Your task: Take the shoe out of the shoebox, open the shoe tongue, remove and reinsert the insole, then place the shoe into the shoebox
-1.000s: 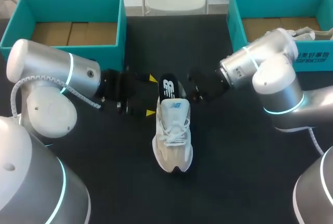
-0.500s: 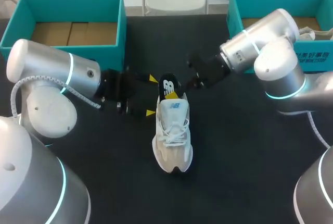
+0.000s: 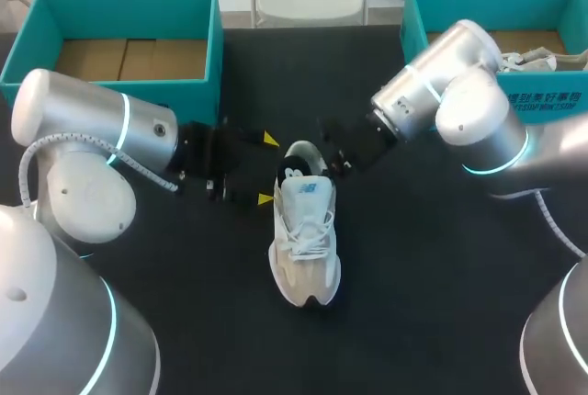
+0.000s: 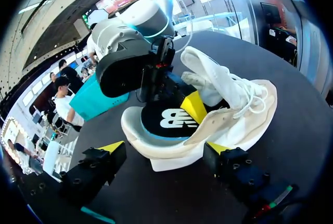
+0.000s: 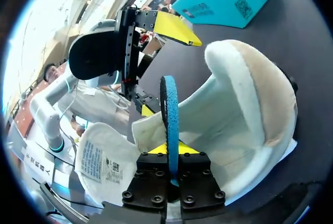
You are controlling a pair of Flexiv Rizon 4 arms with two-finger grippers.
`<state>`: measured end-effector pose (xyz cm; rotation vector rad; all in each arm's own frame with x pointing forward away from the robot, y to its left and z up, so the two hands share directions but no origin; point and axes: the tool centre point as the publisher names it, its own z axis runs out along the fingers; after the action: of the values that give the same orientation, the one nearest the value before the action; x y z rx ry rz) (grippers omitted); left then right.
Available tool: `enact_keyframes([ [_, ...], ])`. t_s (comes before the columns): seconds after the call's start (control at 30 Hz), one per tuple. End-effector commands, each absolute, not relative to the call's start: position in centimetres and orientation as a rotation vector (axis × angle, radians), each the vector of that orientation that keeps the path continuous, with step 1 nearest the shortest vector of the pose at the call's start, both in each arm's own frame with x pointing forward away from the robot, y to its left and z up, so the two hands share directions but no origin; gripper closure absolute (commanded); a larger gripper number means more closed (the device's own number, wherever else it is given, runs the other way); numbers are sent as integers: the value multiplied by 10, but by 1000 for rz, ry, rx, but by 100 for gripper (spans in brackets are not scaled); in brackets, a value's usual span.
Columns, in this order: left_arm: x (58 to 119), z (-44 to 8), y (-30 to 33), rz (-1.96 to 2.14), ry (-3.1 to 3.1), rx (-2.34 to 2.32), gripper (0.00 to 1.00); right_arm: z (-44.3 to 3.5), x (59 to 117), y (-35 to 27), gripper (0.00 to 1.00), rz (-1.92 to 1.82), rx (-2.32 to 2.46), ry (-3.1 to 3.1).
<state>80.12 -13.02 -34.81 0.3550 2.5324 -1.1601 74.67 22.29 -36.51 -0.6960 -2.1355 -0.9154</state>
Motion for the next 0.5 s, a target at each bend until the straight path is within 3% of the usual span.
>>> enact_keyframes([
  [0.03,801,-348,-131,-1157,2534,355,0,-367,738,222,100,-934,-719,-2142],
  [0.07,801,-348,-131,-1157,2534,355,0,-365,740,222,100,-934,-720,-2146],
  [0.13,801,-348,-131,-1157,2534,355,0,-360,744,222,85,-939,-715,-2165],
  [0.23,801,-348,-131,-1157,2534,355,0,-350,750,226,73,-963,-699,-2198],
  [0.5,801,-348,-131,-1157,2534,355,0,-338,767,235,63,-1016,-675,-2241],
])
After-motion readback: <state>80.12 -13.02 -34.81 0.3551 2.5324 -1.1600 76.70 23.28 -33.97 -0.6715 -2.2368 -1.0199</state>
